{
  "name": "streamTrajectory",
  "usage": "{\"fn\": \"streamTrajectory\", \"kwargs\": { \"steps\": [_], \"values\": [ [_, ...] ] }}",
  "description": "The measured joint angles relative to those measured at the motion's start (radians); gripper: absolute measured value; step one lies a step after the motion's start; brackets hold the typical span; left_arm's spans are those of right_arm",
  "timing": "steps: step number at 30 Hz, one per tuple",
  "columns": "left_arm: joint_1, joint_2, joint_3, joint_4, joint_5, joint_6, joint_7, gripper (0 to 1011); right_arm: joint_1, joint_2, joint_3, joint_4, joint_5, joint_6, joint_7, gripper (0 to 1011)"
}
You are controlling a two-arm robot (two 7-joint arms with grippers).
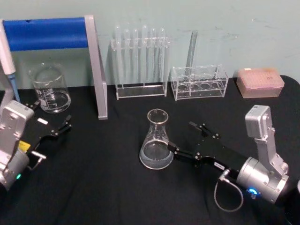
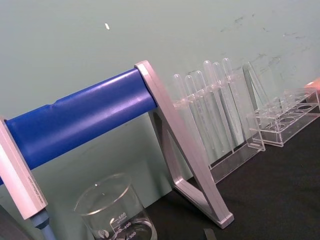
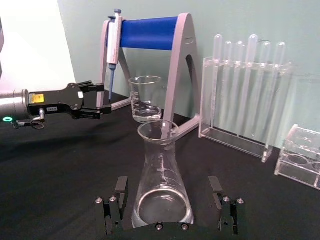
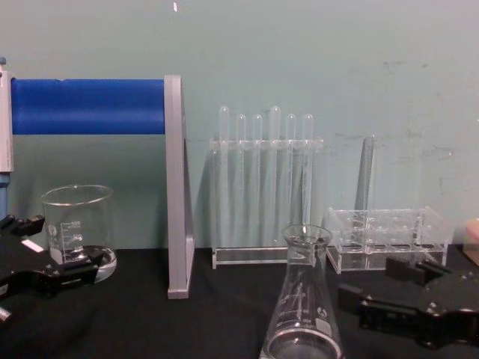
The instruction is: Grasp the erlenmeyer flask with one hand, shake it three times, then place it back.
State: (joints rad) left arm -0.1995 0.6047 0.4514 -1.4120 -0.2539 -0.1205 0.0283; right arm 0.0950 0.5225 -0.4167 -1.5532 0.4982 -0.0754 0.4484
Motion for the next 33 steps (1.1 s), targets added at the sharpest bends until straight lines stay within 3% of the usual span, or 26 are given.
{"fn": "streamTrajectory", "kwargs": {
  "steps": [19,33],
  "values": [
    [0.0,0.0,0.0,0.0,0.0,0.0,0.0,1001,0.087,-0.106,-0.032,0.104,-0.128,-0.021,0.0,1003],
    [0.0,0.0,0.0,0.0,0.0,0.0,0.0,1001,0.154,-0.178,-0.028,0.196,-0.166,-0.029,0.013,1003]
  ]
}}
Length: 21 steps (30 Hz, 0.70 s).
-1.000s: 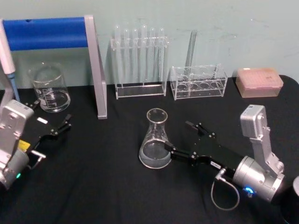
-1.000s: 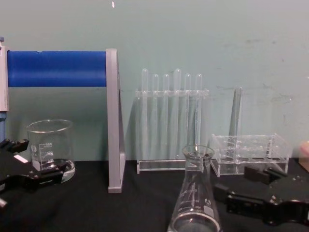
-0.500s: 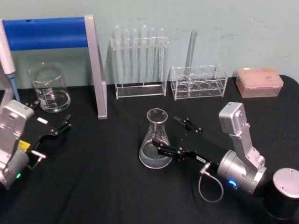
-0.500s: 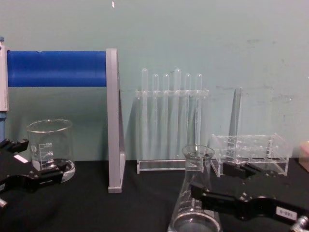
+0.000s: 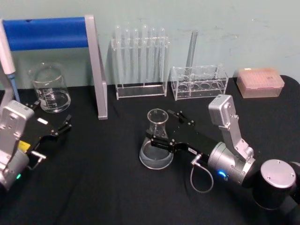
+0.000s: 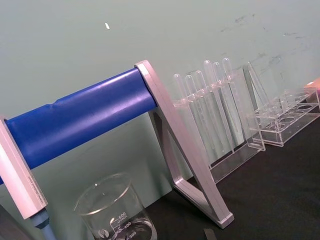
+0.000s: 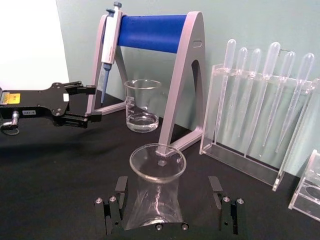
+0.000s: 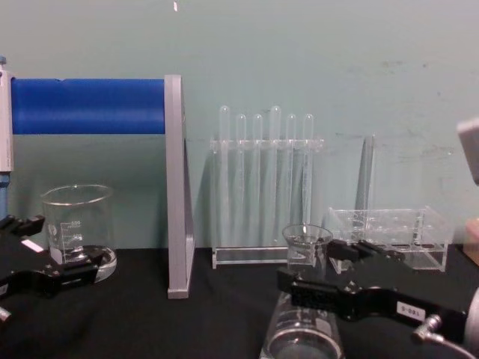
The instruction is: Grasp the erlenmeyer flask with one hand, shake it three times, then place it back.
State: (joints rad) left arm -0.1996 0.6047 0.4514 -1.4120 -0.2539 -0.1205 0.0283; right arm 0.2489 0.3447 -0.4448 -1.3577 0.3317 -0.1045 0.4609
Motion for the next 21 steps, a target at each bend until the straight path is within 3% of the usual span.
{"fn": "streamTrajectory", "kwargs": {
  "steps": [21],
  "values": [
    [0.0,0.0,0.0,0.0,0.0,0.0,0.0,1001,0.026,-0.035,0.004,0.027,-0.019,-0.002,0.014,1002]
  ]
}}
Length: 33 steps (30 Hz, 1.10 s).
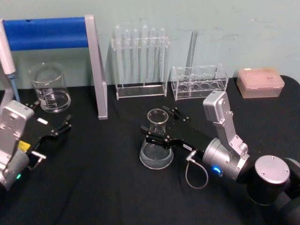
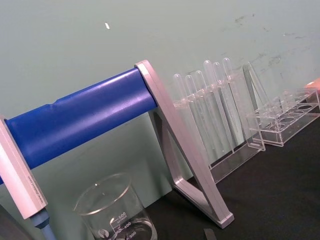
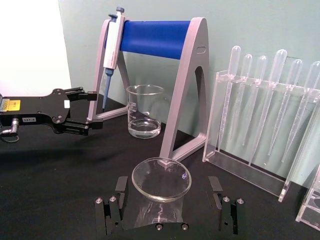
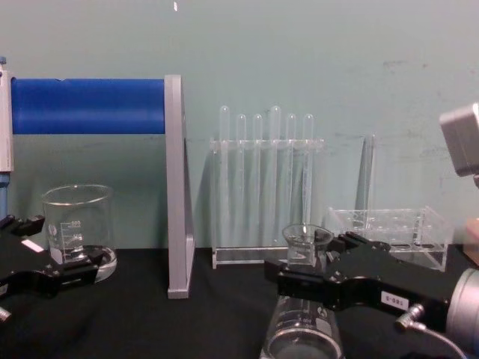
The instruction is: Grasp the erlenmeyer flask with one hand, shake it three times, then place it back.
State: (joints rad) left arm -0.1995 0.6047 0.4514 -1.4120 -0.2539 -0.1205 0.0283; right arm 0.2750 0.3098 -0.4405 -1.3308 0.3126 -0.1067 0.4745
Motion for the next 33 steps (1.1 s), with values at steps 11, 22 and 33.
{"fn": "streamTrajectory", "kwargs": {
  "steps": [11,22,33],
  "values": [
    [0.0,0.0,0.0,0.0,0.0,0.0,0.0,1001,0.0,0.001,0.0,0.0,0.0,0.001,0.0,964],
    [0.0,0.0,0.0,0.0,0.0,0.0,0.0,1001,-0.001,0.002,0.0,-0.001,0.0,0.001,-0.001,685],
    [0.0,0.0,0.0,0.0,0.0,0.0,0.0,1001,-0.001,0.002,0.0,-0.001,0.001,0.001,-0.001,449]
  ]
}}
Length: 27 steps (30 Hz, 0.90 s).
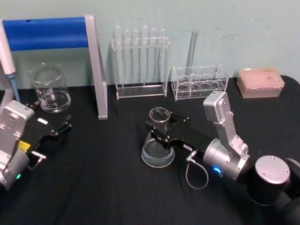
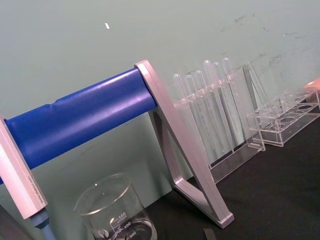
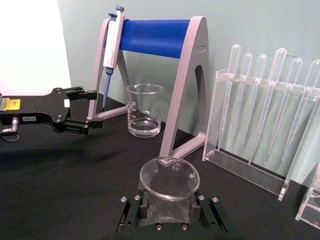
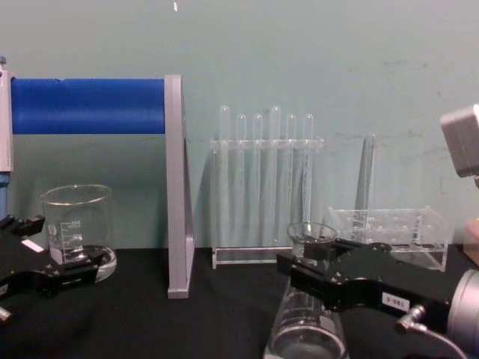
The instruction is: Grasp the erlenmeyer flask with one hand, shake it three times, then place it back.
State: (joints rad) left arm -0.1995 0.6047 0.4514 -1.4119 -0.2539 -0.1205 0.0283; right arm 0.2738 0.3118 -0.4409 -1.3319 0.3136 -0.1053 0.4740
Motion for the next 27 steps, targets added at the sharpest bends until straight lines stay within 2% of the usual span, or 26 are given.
{"fn": "streamTrajectory", "kwargs": {
  "steps": [5,12,27],
  "values": [
    [0.0,0.0,0.0,0.0,0.0,0.0,0.0,1001,-0.001,0.0,0.003,-0.004,0.001,0.006,-0.001,450],
    [0.0,0.0,0.0,0.0,0.0,0.0,0.0,1001,-0.002,0.005,0.021,-0.044,0.007,0.037,-0.021,450],
    [0.0,0.0,0.0,0.0,0.0,0.0,0.0,1001,0.008,0.015,0.061,-0.169,0.025,0.126,-0.078,450]
  ]
}}
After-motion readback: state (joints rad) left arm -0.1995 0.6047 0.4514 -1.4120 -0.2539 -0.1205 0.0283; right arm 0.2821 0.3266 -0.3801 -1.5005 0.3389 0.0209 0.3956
